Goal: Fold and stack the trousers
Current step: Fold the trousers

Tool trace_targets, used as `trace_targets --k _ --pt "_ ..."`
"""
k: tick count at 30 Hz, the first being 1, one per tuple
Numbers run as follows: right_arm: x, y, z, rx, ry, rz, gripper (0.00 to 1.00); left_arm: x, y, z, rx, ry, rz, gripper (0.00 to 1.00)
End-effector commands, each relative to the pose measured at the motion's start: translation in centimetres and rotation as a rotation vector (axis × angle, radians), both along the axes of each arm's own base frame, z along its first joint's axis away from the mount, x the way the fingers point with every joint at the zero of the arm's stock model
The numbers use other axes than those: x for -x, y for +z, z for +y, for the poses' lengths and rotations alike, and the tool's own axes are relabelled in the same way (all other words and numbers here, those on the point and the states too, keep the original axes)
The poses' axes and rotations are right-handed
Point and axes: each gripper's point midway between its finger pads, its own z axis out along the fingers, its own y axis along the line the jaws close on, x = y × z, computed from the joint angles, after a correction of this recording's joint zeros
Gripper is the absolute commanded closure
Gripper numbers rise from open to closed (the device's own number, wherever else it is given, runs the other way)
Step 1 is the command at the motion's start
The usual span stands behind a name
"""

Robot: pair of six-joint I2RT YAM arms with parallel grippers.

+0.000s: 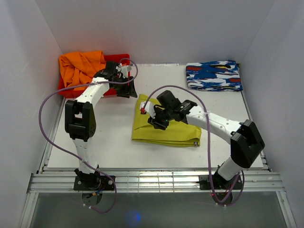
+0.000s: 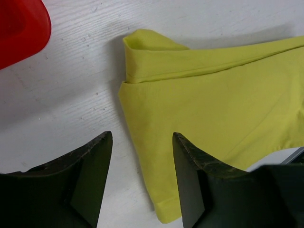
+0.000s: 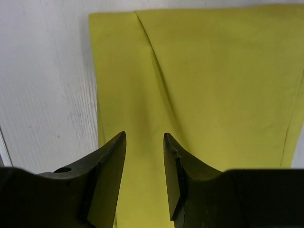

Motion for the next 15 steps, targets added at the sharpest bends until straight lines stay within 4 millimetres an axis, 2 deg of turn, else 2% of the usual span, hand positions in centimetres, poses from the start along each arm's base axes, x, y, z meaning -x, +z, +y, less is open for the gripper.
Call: trace_targets --k 1,4,5,6,7,8,9,11,12,13,15 --pt "-1.8 1.5 4.9 -0.068 0.026 -0.117 0.57 -0.7 -0.1 0.1 0.043 -0.077 -0.058 0.37" --pt "-0.7 0.5 7.7 -0.075 0.062 -0.074 0.57 -1.9 0.2 -0.4 0.069 -0.205 -0.166 0.43" --pt "-0.3 0.2 8.3 -0.073 0.073 -0.062 0.56 -2.4 1.0 -0.9 0.087 -0.248 -0.198 0.44" --pt "-0.2 -0.7 8.6 -0.063 0.074 -0.047 0.56 -2.8 0.0 -1.0 0.081 -0.276 -0.190 0.45" --pt "0.0 -0.9 9.0 -0.064 0.073 -0.038 0.55 -3.2 -0.1 -1.0 0.082 -0.304 -0.200 0.46" --pt "0.2 -1.5 9.3 -0.057 0.075 -0.027 0.55 -3.4 0.8 -1.4 0.100 -0.376 -0.238 0.46" --pt "0.2 -1.7 9.6 -0.060 0.074 -0.024 0.55 -3.7 -0.5 -1.3 0.104 -0.399 -0.219 0.47" --pt "0.6 -2.2 10.2 -0.059 0.082 -0.011 0.54 -3.7 -0.9 -1.3 0.117 -0.441 -0.207 0.47" --pt "0.8 -2.2 10.4 -0.062 0.088 -0.009 0.53 -4.3 -0.2 -1.3 0.136 -0.447 -0.221 0.47" --pt "1.0 -2.2 10.6 -0.062 0.094 -0.006 0.54 -4.5 -1.1 -1.2 0.144 -0.440 -0.191 0.47" --pt "1.6 -2.2 11.2 -0.065 0.113 -0.004 0.54 -5.0 -0.7 -1.1 0.179 -0.419 -0.183 0.47"
